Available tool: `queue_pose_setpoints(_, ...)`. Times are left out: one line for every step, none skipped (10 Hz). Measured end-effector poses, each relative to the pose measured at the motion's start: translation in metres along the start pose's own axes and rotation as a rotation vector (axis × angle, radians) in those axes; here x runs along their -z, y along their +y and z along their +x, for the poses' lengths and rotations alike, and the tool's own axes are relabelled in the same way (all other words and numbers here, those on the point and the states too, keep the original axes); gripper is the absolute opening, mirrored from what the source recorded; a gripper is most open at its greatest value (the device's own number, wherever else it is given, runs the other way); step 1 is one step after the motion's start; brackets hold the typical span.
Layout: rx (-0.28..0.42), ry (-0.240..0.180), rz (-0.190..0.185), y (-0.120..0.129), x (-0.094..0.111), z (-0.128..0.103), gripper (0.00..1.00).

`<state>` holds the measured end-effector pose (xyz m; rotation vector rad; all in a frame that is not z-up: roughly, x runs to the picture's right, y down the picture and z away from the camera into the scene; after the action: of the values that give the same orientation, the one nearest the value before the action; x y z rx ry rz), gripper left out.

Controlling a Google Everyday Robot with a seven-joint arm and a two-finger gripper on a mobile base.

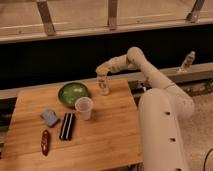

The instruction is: Stand the bottle upright

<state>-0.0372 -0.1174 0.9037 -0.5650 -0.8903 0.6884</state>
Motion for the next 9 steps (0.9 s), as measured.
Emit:
queue_pose_setpoints(-0.001, 0.0, 0.001, 0.0, 0.001, 0.001, 0.0)
queue_pose_setpoints(-0.001, 0.0, 0.0, -0.001, 0.0, 0.001, 0.0)
queue_pose_setpoints(0.003, 0.003, -0.002, -0.002, 0.0, 0.001, 0.0)
queue_pose_setpoints(0.013, 0.012, -0.005, -0.006, -0.003, 0.0, 0.0)
queue_pose_setpoints(0.033, 0.031, -0.011, -0.011, -0.012, -0.011, 0.0)
queue_pose_setpoints(0.052, 0.042, -0.014, -0.012, -0.019, -0.023, 0.0)
queue_pose_setpoints(0.07, 0.049, -0.012, -0.013, -0.02, -0.033, 0.0)
queue_pose_setpoints(0.096, 0.047, -0.004, -0.012, -0.013, -0.044, 0.0)
queue_pose_setpoints(0.12, 0.044, 0.002, -0.011, -0.007, -0.052, 0.0)
